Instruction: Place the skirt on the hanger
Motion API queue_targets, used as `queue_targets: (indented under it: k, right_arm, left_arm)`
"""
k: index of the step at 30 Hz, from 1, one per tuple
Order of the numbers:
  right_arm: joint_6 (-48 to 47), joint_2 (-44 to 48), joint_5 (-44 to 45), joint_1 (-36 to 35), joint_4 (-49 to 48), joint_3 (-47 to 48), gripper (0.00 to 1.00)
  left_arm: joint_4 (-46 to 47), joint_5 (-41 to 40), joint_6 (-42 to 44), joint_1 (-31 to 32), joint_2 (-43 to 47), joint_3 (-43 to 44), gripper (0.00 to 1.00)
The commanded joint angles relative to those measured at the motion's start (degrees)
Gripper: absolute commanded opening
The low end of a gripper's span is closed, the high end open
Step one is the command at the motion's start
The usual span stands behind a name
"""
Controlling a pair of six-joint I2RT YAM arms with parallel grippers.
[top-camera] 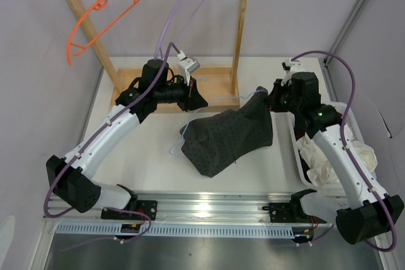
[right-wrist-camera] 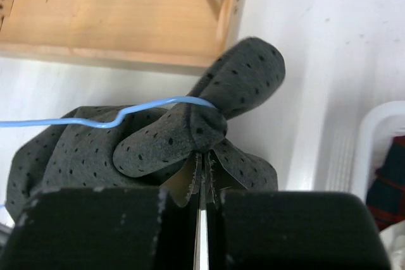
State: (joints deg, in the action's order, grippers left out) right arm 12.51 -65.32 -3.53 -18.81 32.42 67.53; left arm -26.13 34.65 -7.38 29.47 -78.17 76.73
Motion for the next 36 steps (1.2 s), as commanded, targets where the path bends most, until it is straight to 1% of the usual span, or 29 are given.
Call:
queue_targets:
  k: [1, 5, 7, 9, 11, 12, 14, 15, 16, 18, 19, 21, 22, 23, 26, 28, 29, 30, 31, 32, 33, 34, 35, 36]
  right_arm:
    - [-0.9, 1.5, -0.1, 2.0, 0.8, 3.0, 0.0]
    - [0.1, 1.4, -1.7, 2.5, 0.5, 3.7, 0.0]
    - [0.0, 1.6, 0.1, 2.5, 1.3, 4.3, 0.0]
    - [0.1, 2.0, 0.8, 2.8, 1.9, 5.7, 0.0]
    - [1.4, 1.0, -2.6, 2.5, 2.5, 9.4, 0.0]
    - [1.5, 0.6, -3.2, 1.8, 2.6, 10.7, 0.0]
    - [1.3, -0.9, -1.6, -0.6, 4.0, 13.6, 0.0]
    - [1.4, -1.2, -1.7, -0.9, 5.4, 16.4, 0.0]
    - [1.5, -1.3, -3.2, -1.1, 5.8, 17.7, 0.0]
    - [2.1, -1.4, -3.3, -3.4, 7.2, 21.9, 0.0]
    - [2.0, -1.5, -2.2, -4.3, 7.9, 23.5, 0.0]
    - [1.6, -2.4, -1.7, -5.6, 10.7, 26.7, 0.0]
    - [1.6, -2.7, -1.0, -5.8, 11.5, 29.2, 0.0]
    - [1.3, -2.8, -0.6, -5.9, 12.9, 30.1, 0.0]
    - [1.0, -2.3, 0.5, -5.9, 14.7, 32.7, 0.0]
    - [0.8, -2.4, 0.6, -5.8, 15.6, 35.4, 0.0]
    - [0.7, -2.7, 0.9, -5.7, 16.8, 36.2, 0.0]
    - [0.2, -3.5, 2.3, -5.8, 17.5, 36.9, 0.0]
    - [0.1, -3.9, 3.3, -5.8, 18.3, 37.4, 0.0]
    - [-0.2, -4.3, 3.4, -5.6, 19.5, 37.5, 0.0]
    - [-0.4, -4.4, 5.3, -4.7, 19.6, 37.2, 0.0]
    - [-0.2, -4.4, 5.1, -3.9, 19.5, 36.5, 0.0]
    - [-0.2, -4.2, 5.0, -3.2, 19.2, 35.6, 0.0]
    - [-0.3, -4.2, 5.4, -2.0, 18.8, 35.0, 0.0]
  left_arm:
    - [1.0, 0.4, 1.4, -0.4, 3.3, -1.0, 0.0]
    - [3.1, 2.3, 0.8, -0.5, 5.8, -3.0, 0.0]
    - [8.6, 3.2, -1.1, -1.1, 8.1, -5.3, 0.0]
    - [12.5, 1.9, -3.2, -1.3, 9.4, -6.8, 0.0]
    - [15.1, 4.9, -4.7, -1.3, 8.0, -7.6, 0.0]
    - [18.8, 5.4, -7.1, -1.2, 7.0, -9.0, 0.0]
    - [25.3, 4.9, -9.5, -1.2, 8.3, -11.4, 0.0]
    - [34.4, 4.5, -12.0, -1.3, 10.4, -14.6, 0.0]
    - [37.8, 3.8, -12.8, -1.3, 11.0, -17.3, 0.0]
    - [43.5, 4.5, -14.7, -1.3, 9.1, -18.3, 0.0]
    - [44.5, 5.1, -14.9, -0.7, 7.8, -18.1, 0.0]
    - [43.4, 3.3, -13.0, 0.2, 5.6, -17.1, 0.0]
    - [44.9, 3.6, -13.5, 0.2, 4.7, -18.7, 0.0]
    - [49.5, 3.5, -15.1, 0.2, 5.0, -19.8, 0.0]
    - [54.4, 2.4, -16.3, 0.2, 7.1, -23.0, 0.0]
    - [52.7, 3.2, -15.2, 0.3, 6.2, -22.1, 0.0]
    - [50.2, 4.7, -14.7, 0.2, 5.2, -20.8, 0.0]
    - [50.6, 7.1, -15.5, 0.2, 5.8, -20.7, 0.0]
    - [51.6, 6.9, -16.2, 0.2, 7.4, -21.2, 0.0]
    - [51.8, 6.2, -16.4, 0.3, 11.1, -22.0, 0.0]
    - [49.9, 5.4, -15.3, 0.3, 12.3, -21.4, 0.0]
    - [46.1, 4.5, -13.6, 0.2, 12.9, -20.5, 0.0]
    - [39.7, 5.6, -10.9, 0.1, 12.5, -19.4, 0.0]
    - [38.2, 7.8, -11.0, -0.7, 12.5, -16.9, 0.0]
